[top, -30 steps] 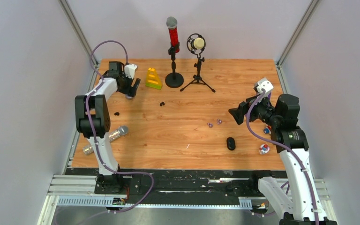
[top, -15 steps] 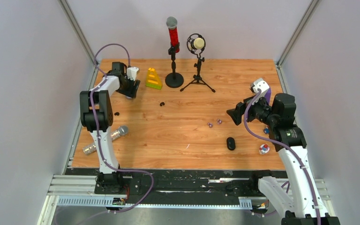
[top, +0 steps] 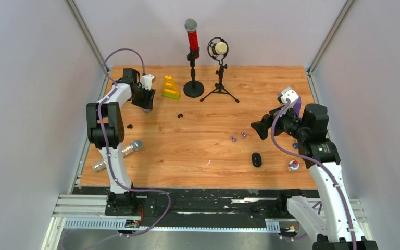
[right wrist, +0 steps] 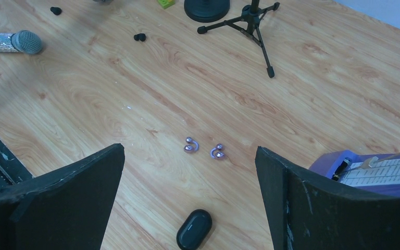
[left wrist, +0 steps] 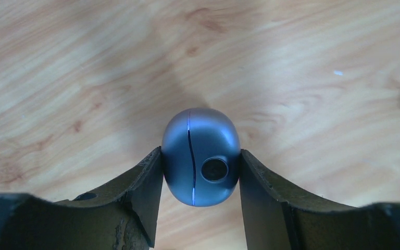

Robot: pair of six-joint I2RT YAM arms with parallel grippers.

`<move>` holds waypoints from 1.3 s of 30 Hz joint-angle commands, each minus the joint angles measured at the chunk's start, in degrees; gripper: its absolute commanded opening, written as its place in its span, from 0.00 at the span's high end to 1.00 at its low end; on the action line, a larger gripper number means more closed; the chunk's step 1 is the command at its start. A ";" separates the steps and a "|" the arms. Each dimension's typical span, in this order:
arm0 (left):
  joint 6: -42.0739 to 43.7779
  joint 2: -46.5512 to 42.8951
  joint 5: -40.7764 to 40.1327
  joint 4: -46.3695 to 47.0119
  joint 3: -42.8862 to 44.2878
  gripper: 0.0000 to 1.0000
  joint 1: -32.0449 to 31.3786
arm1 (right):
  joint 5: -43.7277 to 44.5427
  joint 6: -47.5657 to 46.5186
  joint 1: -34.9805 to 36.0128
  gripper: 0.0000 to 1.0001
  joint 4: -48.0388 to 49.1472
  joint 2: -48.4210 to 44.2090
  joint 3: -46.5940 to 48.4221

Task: Insert the wireless bluetooth earbuds into the charging case
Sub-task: Pick up the charging case at the center of the board.

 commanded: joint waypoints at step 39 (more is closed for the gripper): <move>7.26 -55.88 20.78 12.27 -30.88 0.53 -36.51 | -26.58 41.27 20.79 0.25 25.97 43.02 16.80</move>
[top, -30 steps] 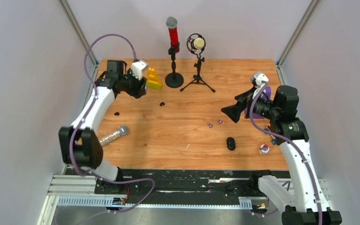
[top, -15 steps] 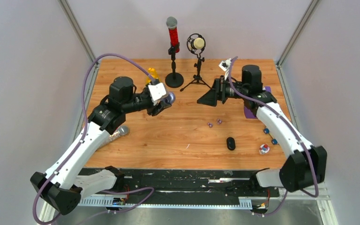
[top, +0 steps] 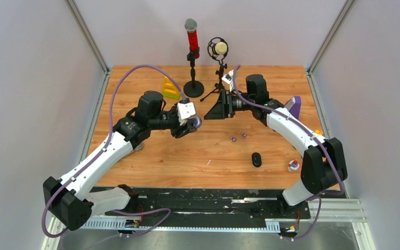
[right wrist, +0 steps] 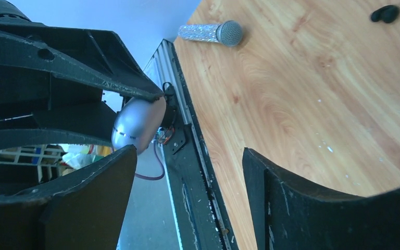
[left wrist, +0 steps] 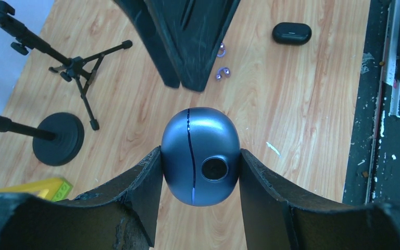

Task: Insert the wireless bluetooth earbuds into the charging case
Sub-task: Pick up the charging case at the center of the board.

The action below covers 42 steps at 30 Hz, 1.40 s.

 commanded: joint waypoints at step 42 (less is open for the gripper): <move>0.41 2.36 -4.52 6.45 -2.82 0.56 -4.13 | 1.38 6.92 7.58 0.58 9.37 2.85 -2.38</move>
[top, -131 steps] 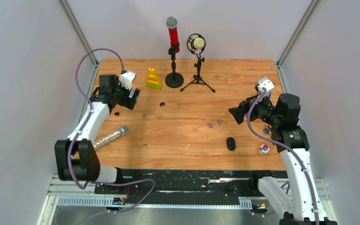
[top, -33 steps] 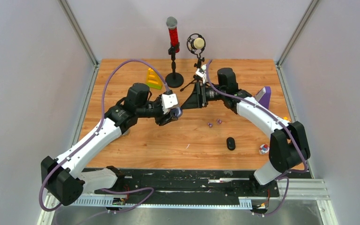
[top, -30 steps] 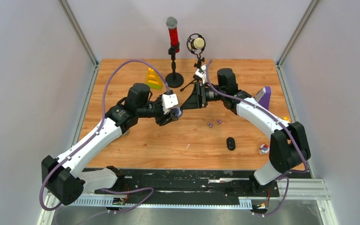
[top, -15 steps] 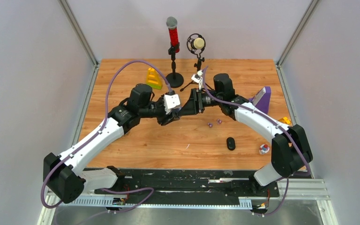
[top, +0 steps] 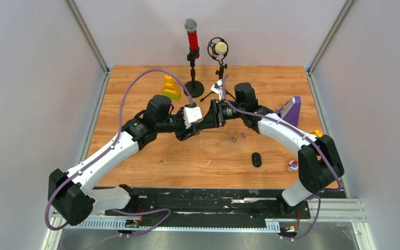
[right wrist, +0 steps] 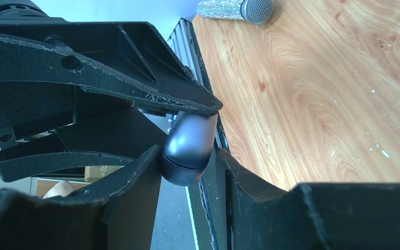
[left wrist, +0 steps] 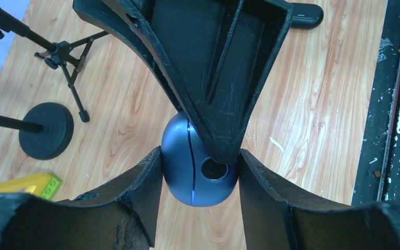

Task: Insert the wireless bluetooth earbuds into the charging case
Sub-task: Pick up the charging case at the center of the board.

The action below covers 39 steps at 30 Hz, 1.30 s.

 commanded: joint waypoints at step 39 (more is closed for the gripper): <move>-6.33 -2.03 27.78 -3.13 4.61 0.00 8.97 | 5.26 -49.01 0.57 1.00 -9.23 -29.39 -16.33</move>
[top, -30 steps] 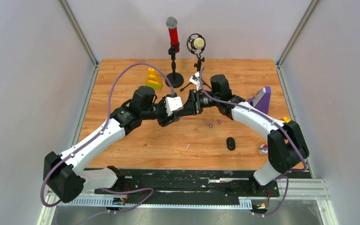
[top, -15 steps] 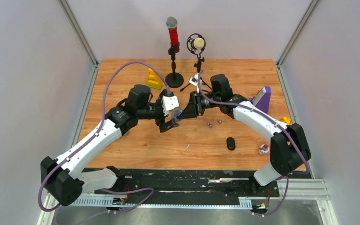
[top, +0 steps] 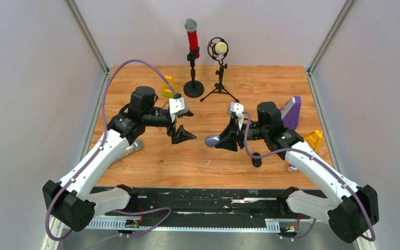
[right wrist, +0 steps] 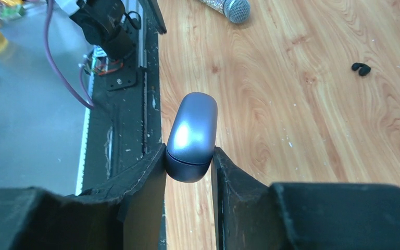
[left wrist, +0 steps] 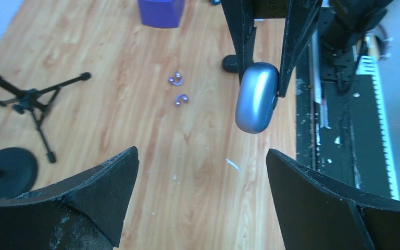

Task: Insert the wireless bluetooth earbuds into the charging case
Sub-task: Pick up the charging case at the center of the board, then open the charging case.

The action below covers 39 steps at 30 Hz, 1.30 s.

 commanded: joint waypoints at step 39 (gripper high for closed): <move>-3.14 18.24 9.03 -0.98 4.85 0.00 -10.23 | -10.58 -18.53 1.62 1.00 3.35 -2.80 -7.99</move>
